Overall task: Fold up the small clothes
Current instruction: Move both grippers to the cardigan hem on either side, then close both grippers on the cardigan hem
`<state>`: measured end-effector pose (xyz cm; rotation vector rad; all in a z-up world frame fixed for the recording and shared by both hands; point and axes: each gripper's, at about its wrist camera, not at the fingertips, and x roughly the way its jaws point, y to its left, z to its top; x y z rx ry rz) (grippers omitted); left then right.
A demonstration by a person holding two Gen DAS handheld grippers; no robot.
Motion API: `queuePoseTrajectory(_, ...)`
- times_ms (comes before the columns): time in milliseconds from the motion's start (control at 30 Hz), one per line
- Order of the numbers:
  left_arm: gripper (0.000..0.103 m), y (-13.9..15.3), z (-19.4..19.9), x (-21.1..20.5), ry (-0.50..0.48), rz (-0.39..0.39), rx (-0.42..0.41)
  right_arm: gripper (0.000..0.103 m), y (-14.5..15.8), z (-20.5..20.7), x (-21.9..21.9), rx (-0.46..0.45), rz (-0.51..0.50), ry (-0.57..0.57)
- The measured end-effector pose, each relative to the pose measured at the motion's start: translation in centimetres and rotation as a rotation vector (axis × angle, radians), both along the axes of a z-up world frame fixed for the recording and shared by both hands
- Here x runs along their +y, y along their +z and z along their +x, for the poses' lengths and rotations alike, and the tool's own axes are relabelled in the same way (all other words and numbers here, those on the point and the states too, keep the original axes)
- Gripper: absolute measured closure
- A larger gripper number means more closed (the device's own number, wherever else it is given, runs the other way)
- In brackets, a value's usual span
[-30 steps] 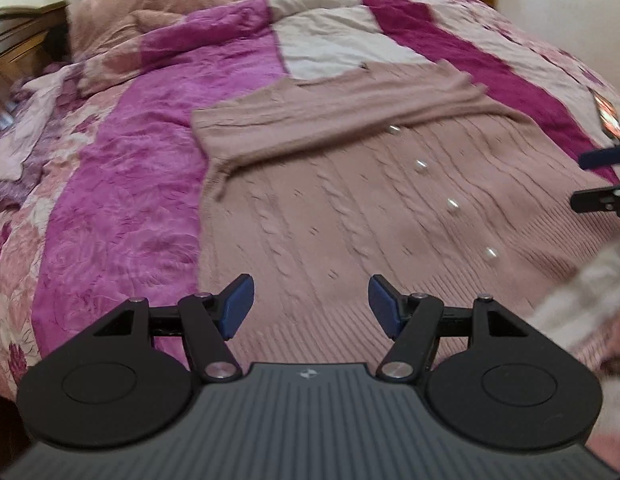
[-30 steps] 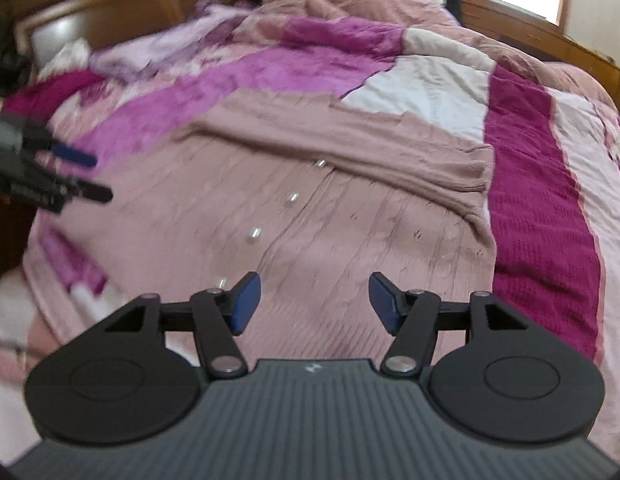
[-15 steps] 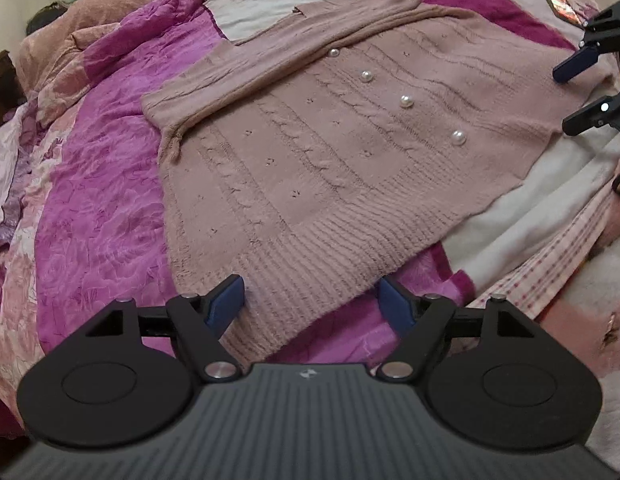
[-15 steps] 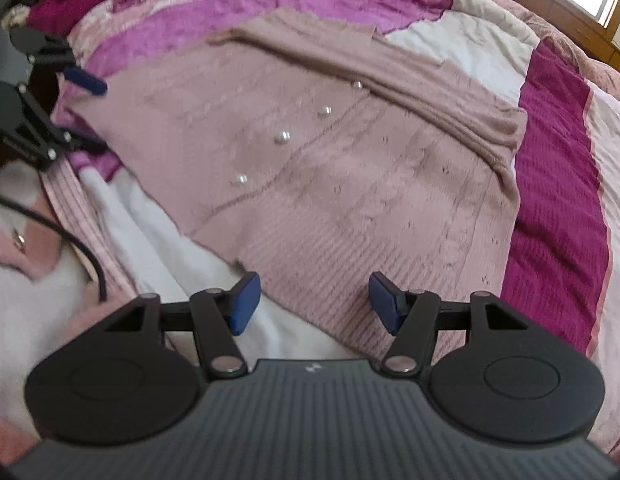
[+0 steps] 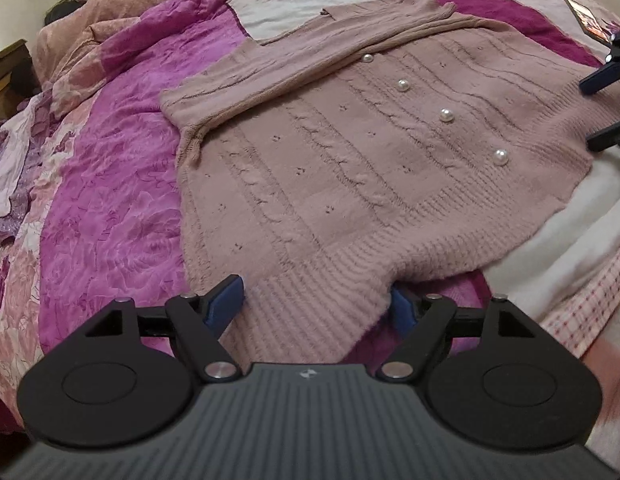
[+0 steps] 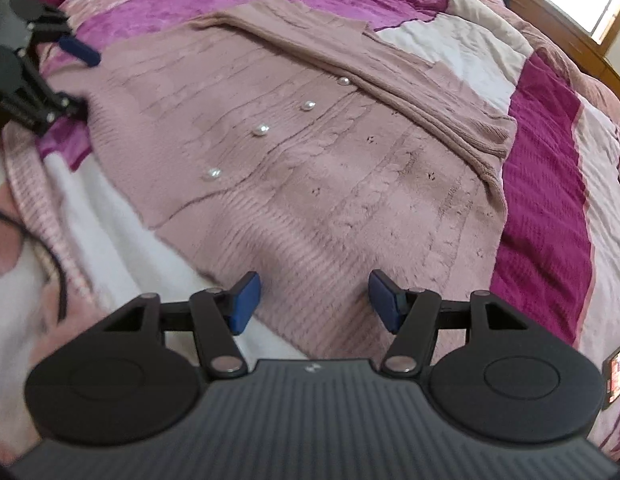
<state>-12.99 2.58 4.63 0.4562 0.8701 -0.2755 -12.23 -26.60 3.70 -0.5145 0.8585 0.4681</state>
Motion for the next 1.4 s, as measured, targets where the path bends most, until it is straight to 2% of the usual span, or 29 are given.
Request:
queuePoseTrajectory(167,0.023,-0.5,0.9,0.5,0.032,-0.018,-0.006,0.041,-0.1,-0.3,-0.2,0.008,-0.053,0.035)
queuePoseTrajectory(300,0.023,-1.3,1.9,-0.1,0.059,-0.001,-0.026,0.041,-1.0,0.4,0.8,-0.031,-0.092,0.040)
queuePoseTrajectory(400,0.023,-1.8,2.0,-0.4,0.069,0.009,-0.052,0.035,-1.5,1.0,1.4,-0.058,-0.106,0.038)
queuePoseTrajectory(767,0.023,-2.5,1.6,-0.3,0.081,-0.014,-0.121,0.034,-2.0,1.5,1.1,-0.109,-0.037,-0.026)
queuePoseTrajectory(833,0.026,-2.5,1.5,-0.4,0.082,-0.015,-0.136,0.039,-1.9,1.5,1.0,-0.114,-0.024,-0.029)
queuePoseTrajectory(867,0.027,-2.5,1.4,-0.4,0.082,-0.014,-0.143,0.041,-1.9,1.4,1.0,-0.117,-0.019,-0.030)
queuePoseTrajectory(967,0.037,-2.5,1.2,-0.6,0.072,-0.014,-0.163,0.057,-1.9,1.4,1.0,-0.128,-0.008,-0.040)
queuePoseTrajectory(1033,0.048,-2.4,1.1,-0.7,0.062,-0.014,-0.175,0.071,-1.9,1.6,1.1,-0.135,-0.001,-0.051)
queuePoseTrajectory(1133,0.062,-2.2,1.1,-0.6,0.070,-0.023,-0.186,0.080,-1.8,1.7,1.1,-0.146,0.009,-0.067)
queuePoseTrajectory(1233,0.076,-1.9,1.3,-0.2,0.085,-0.064,-0.183,0.086,-1.6,1.7,1.0,-0.161,0.027,-0.088)
queuePoseTrajectory(1400,0.087,-1.1,1.7,0.3,0.128,-0.133,-0.186,0.089,-0.9,1.7,0.7,-0.193,0.071,-0.127)
